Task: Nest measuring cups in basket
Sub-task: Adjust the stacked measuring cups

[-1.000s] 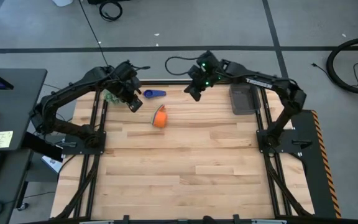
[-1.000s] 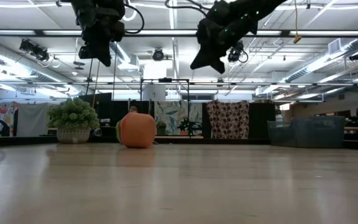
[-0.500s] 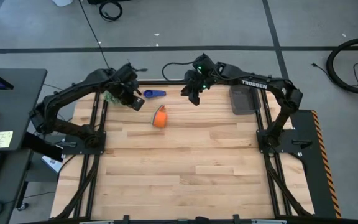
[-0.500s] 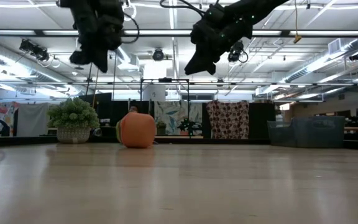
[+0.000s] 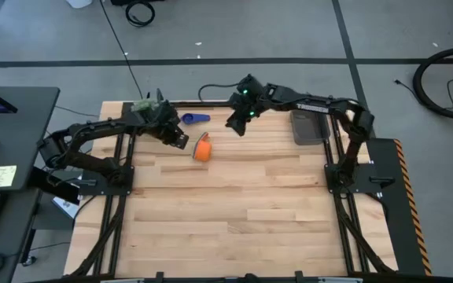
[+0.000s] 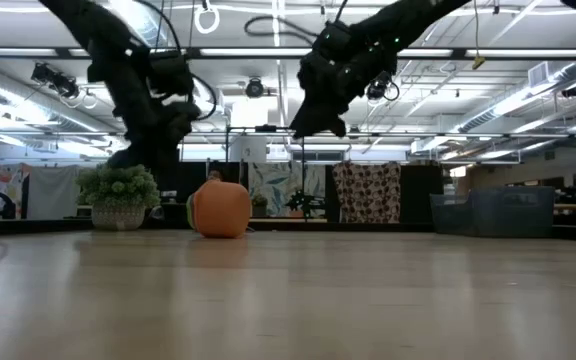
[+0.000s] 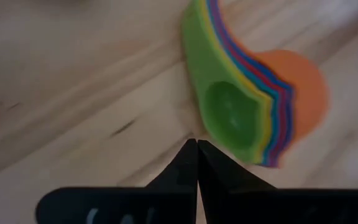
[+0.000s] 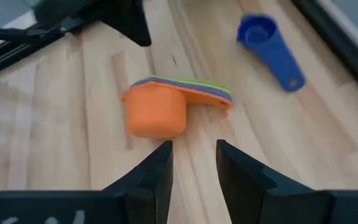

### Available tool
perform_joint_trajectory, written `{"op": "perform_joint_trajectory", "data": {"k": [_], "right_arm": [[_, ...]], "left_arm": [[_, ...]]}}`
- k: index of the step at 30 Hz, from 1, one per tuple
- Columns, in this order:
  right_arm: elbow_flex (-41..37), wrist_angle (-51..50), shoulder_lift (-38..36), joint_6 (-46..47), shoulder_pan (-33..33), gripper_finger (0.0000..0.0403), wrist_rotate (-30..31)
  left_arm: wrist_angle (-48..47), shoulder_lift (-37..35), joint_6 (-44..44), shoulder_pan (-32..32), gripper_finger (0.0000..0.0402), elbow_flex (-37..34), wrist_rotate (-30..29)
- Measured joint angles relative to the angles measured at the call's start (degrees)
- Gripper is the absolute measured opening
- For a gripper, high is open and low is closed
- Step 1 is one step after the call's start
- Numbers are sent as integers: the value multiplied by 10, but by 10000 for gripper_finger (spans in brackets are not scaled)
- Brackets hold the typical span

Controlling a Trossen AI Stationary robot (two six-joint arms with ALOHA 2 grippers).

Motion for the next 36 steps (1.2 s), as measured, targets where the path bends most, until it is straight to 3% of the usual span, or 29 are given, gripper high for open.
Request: {"op": "perform_joint_trajectory", "data": {"k": [7,18,26,36], "right_arm": [[0,50,68,54,29,126,-4],[0,85,136,145,62,126,-5],[0,88,153,179,70,126,-18],[0,93,158,222,74,126,-31]], "left_arm": [[85,0,21,2,7,-64,6],[187,52,60,-3,7,-74,50],[206,108,64,-10,7,-74,54],[221,110,67,-23,7,-73,86]]}}
